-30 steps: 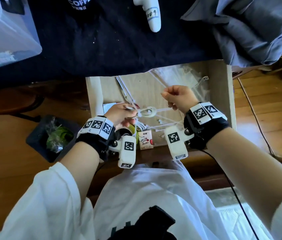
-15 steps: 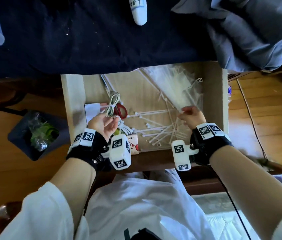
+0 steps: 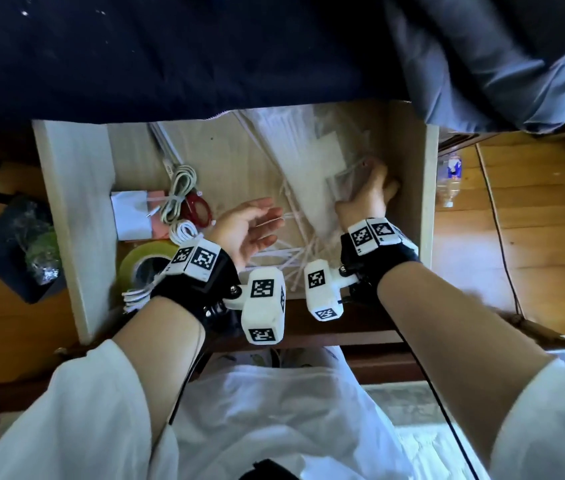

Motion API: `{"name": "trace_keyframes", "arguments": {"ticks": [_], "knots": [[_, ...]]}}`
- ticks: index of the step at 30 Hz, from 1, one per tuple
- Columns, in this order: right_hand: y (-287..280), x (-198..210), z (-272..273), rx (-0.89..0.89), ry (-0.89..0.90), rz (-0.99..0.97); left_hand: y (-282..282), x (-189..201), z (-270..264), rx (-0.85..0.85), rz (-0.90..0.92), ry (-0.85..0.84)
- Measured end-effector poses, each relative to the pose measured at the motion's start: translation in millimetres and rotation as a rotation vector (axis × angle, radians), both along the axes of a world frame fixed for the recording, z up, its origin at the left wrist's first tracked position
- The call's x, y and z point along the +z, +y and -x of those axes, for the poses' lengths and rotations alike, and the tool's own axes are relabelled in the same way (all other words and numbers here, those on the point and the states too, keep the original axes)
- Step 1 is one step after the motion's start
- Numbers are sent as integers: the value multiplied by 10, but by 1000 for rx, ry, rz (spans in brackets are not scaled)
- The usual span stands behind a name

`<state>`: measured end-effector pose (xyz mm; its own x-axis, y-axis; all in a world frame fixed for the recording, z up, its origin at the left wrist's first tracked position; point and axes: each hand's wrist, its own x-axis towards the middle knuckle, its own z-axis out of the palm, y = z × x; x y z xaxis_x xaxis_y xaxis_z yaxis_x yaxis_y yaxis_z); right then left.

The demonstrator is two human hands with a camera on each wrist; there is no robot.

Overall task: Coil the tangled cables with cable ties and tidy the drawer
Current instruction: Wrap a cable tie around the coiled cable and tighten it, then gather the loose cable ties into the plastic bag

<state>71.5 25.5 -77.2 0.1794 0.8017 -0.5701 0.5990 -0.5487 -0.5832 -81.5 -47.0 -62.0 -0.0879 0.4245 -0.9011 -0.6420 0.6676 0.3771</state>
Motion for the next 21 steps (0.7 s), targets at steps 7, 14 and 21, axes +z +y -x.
{"name": "trace_keyframes", "arguments": {"ticks": [7, 14, 21], "knots": [[-66, 126, 43, -210, 436, 142, 57, -70, -105, -88, 9, -154], [-262, 468, 103, -203, 877, 247, 3, 119, 29, -62, -27, -54], [-350, 770, 35, -319, 897, 48, -139, 585, 409, -141, -176, -74]]}}
